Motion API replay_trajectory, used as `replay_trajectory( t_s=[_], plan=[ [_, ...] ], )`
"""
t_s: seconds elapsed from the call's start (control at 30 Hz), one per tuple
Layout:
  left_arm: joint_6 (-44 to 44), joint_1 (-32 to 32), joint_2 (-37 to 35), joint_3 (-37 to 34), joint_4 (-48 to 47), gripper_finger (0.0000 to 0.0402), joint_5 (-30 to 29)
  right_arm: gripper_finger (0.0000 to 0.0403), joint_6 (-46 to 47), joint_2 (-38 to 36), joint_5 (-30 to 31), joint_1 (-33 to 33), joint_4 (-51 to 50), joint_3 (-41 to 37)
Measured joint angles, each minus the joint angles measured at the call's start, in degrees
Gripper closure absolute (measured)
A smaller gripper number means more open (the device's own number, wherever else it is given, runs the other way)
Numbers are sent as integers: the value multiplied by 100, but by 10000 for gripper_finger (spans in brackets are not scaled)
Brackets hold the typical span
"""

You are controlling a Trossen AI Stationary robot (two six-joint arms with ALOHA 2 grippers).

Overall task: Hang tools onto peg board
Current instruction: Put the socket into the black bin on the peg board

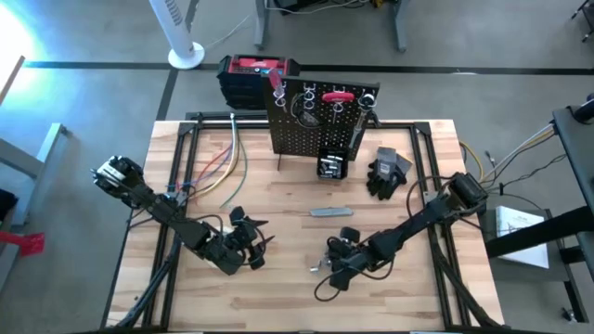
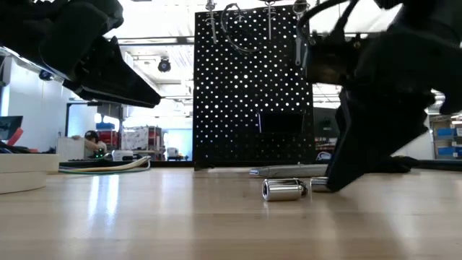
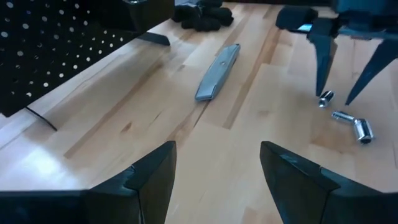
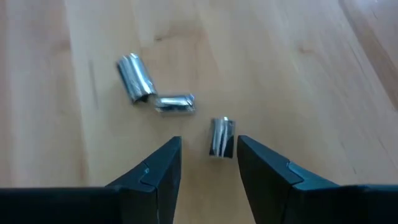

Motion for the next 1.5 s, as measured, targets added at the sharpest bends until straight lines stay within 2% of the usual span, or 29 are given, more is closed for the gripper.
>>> replay_trajectory(
  t_s=[0.23,0.53,0.77,0.93,1.0,1.23,1.5],
  plan=[
    [2,0,0,0,-1,178,0,291,-25,0,20,-57,46,-139],
    [16,6,0,0,3,178,-8,390,-236,-12,247,-191,41,-137],
    [-2,30,75,0,222,178,-57,382,-551,-434,807,-290,-74,-125],
    [120,73,331,0,715,178,-39,386,-669,-1047,1444,-522,-769,-181],
    [294,87,472,0,968,178,-14,386,-804,-1298,1688,-705,-906,-201],
    [698,193,991,4,1905,178,169,385,-1331,-1904,1843,-1709,-844,-264],
    [734,238,1324,69,2060,178,720,385,-1450,-2043,2391,-2510,-685,-262]
  ],
)
